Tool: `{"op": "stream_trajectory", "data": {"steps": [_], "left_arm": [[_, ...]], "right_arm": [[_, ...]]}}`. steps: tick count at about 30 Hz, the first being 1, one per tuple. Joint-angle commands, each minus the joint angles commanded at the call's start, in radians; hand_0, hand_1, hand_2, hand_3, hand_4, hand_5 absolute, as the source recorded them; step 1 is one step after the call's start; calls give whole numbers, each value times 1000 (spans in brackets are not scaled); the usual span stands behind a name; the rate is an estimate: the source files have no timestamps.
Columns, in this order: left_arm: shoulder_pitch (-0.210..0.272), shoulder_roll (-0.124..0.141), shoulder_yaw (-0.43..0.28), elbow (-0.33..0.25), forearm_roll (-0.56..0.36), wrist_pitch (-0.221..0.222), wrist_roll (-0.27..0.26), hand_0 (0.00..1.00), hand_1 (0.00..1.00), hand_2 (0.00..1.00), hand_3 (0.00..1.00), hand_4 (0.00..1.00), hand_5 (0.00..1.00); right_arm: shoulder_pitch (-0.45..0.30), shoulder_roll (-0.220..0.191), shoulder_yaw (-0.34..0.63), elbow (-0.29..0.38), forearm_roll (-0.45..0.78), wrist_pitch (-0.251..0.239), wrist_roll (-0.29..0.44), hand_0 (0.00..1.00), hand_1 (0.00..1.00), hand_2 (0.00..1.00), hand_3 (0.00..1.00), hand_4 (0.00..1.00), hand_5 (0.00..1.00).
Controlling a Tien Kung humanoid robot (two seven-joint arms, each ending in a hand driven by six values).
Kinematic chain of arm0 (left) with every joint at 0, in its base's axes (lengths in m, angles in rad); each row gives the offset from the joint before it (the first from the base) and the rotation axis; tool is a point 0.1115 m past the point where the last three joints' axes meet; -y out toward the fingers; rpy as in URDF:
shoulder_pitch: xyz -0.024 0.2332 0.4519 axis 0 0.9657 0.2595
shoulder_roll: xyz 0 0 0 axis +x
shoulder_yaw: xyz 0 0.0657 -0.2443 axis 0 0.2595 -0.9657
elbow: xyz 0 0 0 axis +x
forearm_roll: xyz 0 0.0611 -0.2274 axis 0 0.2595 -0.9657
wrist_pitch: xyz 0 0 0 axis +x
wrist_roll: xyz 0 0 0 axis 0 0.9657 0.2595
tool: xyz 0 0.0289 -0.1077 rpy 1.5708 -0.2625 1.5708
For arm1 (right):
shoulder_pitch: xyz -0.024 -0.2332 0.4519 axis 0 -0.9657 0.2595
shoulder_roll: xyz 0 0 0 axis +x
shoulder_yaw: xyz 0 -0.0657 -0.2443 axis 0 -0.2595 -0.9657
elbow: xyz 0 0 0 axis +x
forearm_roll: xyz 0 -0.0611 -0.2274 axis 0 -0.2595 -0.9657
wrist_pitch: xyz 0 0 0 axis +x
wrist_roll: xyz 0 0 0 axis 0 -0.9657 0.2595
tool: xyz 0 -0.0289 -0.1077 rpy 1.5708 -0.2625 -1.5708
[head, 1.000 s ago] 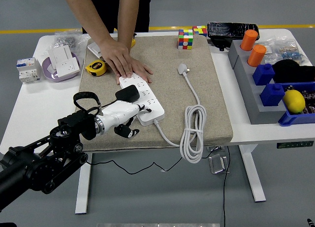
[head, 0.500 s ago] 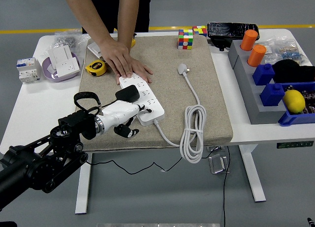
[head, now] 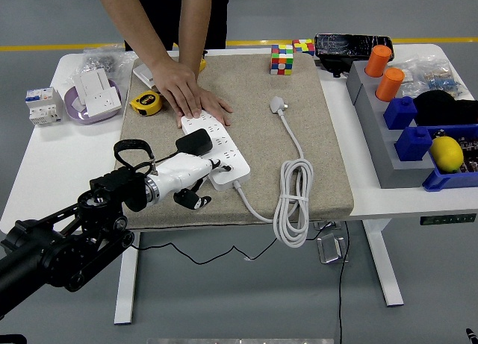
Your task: Pick up the plug,place it near the board,insert it into the board,press the button
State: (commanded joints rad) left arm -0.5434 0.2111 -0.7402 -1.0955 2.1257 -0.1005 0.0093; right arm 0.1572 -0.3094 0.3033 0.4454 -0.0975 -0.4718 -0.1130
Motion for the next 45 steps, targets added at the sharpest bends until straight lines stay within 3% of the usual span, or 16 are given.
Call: {"op": "stream_trajectory", "data": {"steps": [8, 19, 23, 25, 26, 31, 32, 37, 38, 43, 44, 45], "left_arm": [[12, 9, -23, -26, 7, -4, 2, 143, 26, 133, 861, 684, 2], [74, 37, -149, -191, 26, -37, 21, 143, 27, 135, 852, 690, 2], [116, 35, -242, -286, -22, -42, 30, 148, 30, 139, 833, 696, 2], [135, 29, -291, -329, -67, -28, 30, 148, 30, 139, 833, 696, 2], [142, 26, -312, -344, -89, -20, 30, 182, 60, 172, 778, 661, 2], [167, 7, -420, -410, -202, 25, 26, 182, 60, 172, 778, 661, 2], [169, 0, -446, -416, -234, 31, 26, 202, 185, 270, 658, 601, 4], [179, -17, -527, -413, -361, 40, 30, 202, 185, 270, 658, 601, 4], [181, -18, -538, -410, -385, 40, 31, 342, 487, 514, 610, 875, 144], [184, -26, -594, -383, -535, 33, 42, 342, 487, 514, 610, 875, 144], [185, -30, -605, -378, -565, 31, 44, 674, 785, 732, 620, 998, 376], [187, -34, -619, -372, -597, 28, 48, 674, 785, 732, 620, 998, 376]], "right_arm": [[-3, 2, -1, 0, -1, 0, 0, 959, 846, 784, 794, 998, 998], [-7, 3, 4, -1, -2, 0, -1, 959, 845, 783, 794, 998, 998], [-10, 4, 7, -2, -3, 0, -1, 959, 845, 784, 794, 998, 998], [-12, 6, 7, -2, -2, 0, -1, 959, 845, 784, 794, 998, 998], [-13, 6, 7, -2, -2, 0, -1, 959, 845, 783, 794, 998, 998], [-17, 8, 9, -2, -3, 1, -1, 959, 845, 783, 794, 998, 998], [-19, 9, 6, -3, -1, 1, -1, 959, 845, 783, 794, 998, 998], [-13, 9, 11, -1, -7, 0, 0, 959, 845, 783, 794, 998, 998], [-12, 8, 12, -1, -7, 0, 0, 958, 845, 783, 794, 998, 998], [-15, 8, 5, -5, 1, 0, 0, 958, 845, 783, 794, 998, 998], [-16, 8, 3, -6, 4, 0, -1, 956, 845, 783, 794, 998, 998], [-17, 9, 2, -6, 4, 1, -1, 956, 845, 783, 794, 998, 998]]}}
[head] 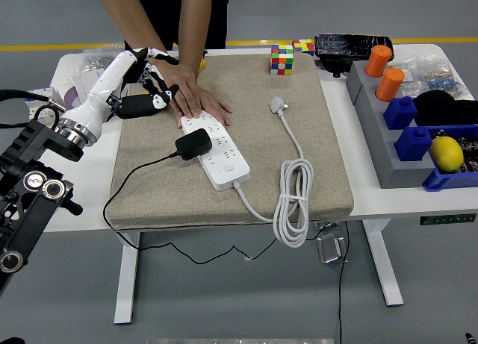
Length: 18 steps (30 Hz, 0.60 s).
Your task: Pick up the plug,place it near the board,insert it into the board,press the button
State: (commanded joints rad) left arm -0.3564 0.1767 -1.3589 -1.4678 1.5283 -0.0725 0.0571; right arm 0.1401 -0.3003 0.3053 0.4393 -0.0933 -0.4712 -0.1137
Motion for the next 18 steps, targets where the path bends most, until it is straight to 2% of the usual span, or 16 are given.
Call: {"op": "stream_trajectory", "data": {"steps": [4, 5, 10, 11, 18], "left_arm": [[7, -14, -45, 20, -118, -13, 12, 674, 785, 732, 620, 998, 376], [8, -18, -57, 26, -153, -17, 15, 863, 926, 879, 847, 998, 463], [9, -28, -89, 38, -264, -20, 23, 863, 926, 879, 847, 998, 463], [7, -29, -94, 39, -279, -19, 25, 893, 955, 909, 907, 998, 507], [-11, -29, -93, 50, -264, -16, 32, 892, 945, 907, 906, 998, 509]], "right_arm": [[0, 2, 6, 1, -5, 0, 1, 956, 845, 783, 794, 998, 998], [1, 3, 6, 1, -6, 0, 1, 958, 845, 783, 794, 998, 998], [3, 3, 6, 1, -5, -1, 2, 958, 845, 783, 794, 998, 998], [4, 3, 6, 0, -4, -1, 2, 957, 846, 783, 794, 998, 998], [5, 3, 3, 2, -4, -1, 1, 956, 845, 783, 794, 998, 998]]}}
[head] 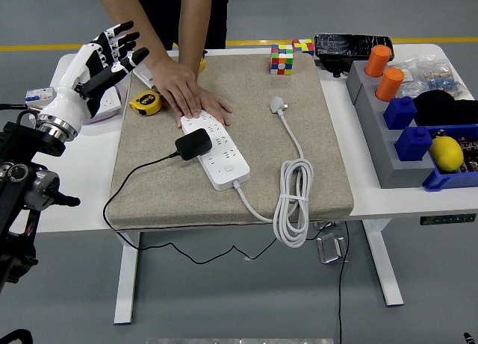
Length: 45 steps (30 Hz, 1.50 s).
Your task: Pick up the plug,place it near the board,insert it into the board,press the button
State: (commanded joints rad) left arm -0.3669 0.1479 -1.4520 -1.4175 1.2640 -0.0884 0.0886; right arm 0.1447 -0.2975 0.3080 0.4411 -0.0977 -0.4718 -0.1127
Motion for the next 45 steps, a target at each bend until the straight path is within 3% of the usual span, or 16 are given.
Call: {"op": "stream_trajectory", "data": {"steps": [10, 13, 20, 25, 31, 37, 45], "left_arm": [[-38, 30, 91, 25, 235, -66, 19, 868, 921, 882, 888, 998, 511], [-47, 33, 119, 45, 315, -82, 15, 854, 892, 854, 872, 998, 472], [-77, 40, 194, 105, 531, -85, -1, 832, 874, 835, 852, 998, 417], [-99, 31, 229, 155, 666, -75, -6, 800, 837, 793, 828, 998, 389], [-131, 16, 275, 224, 730, -71, -6, 777, 807, 768, 816, 998, 419], [-162, -1, 329, 305, 725, -74, -5, 778, 806, 770, 813, 998, 433], [-194, -26, 346, 399, 723, -48, -20, 775, 807, 779, 813, 998, 433]], "right_arm": [[-1, -5, -5, 2, 0, -1, 0, 956, 845, 783, 794, 998, 998], [-4, -4, -5, 1, 1, 0, 0, 955, 845, 783, 794, 998, 998], [-8, 0, -1, 3, -2, -1, -2, 955, 845, 783, 794, 998, 998], [-1, -3, 1, 5, -3, -3, -1, 953, 844, 783, 794, 998, 998], [-1, -4, -6, 4, 1, -3, -1, 952, 845, 782, 794, 998, 998], [1, -3, -6, 4, 1, -4, -2, 950, 844, 782, 794, 998, 998], [6, -5, -6, 5, 0, -5, -2, 949, 844, 782, 793, 998, 998]]}}
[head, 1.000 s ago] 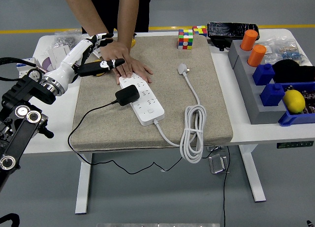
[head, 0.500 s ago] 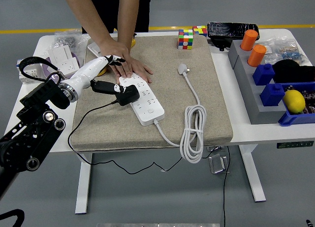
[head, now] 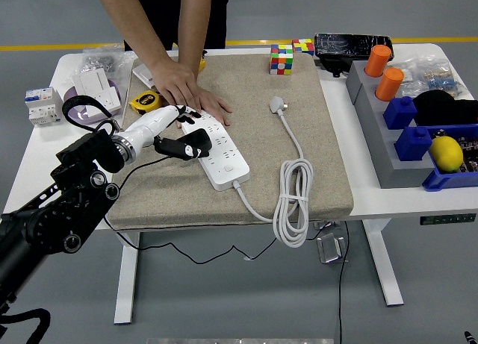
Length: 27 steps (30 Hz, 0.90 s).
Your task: Pick up the plug,place it near the board,insert it into the board,press the button
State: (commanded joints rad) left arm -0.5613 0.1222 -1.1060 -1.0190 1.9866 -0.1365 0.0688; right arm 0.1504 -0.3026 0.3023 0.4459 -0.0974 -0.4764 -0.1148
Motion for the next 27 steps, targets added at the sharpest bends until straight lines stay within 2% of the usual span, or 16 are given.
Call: {"op": "stream_trajectory", "data": {"steps": [14, 26, 27], "left_arm": [[-42, -33, 2, 139, 18, 50, -22, 757, 810, 778, 806, 998, 426], [-60, -52, 25, 201, 18, 90, -42, 723, 782, 757, 793, 998, 416], [-61, -54, 26, 204, 19, 93, -43, 708, 761, 738, 768, 998, 409]], "right_arm": [[2, 0, -4, 0, 2, 0, 0, 949, 843, 781, 793, 998, 998], [2, -1, -10, 0, 4, 0, 1, 948, 842, 780, 793, 998, 998], [2, -1, -11, 0, 4, 0, 1, 948, 842, 780, 793, 998, 998]]}}
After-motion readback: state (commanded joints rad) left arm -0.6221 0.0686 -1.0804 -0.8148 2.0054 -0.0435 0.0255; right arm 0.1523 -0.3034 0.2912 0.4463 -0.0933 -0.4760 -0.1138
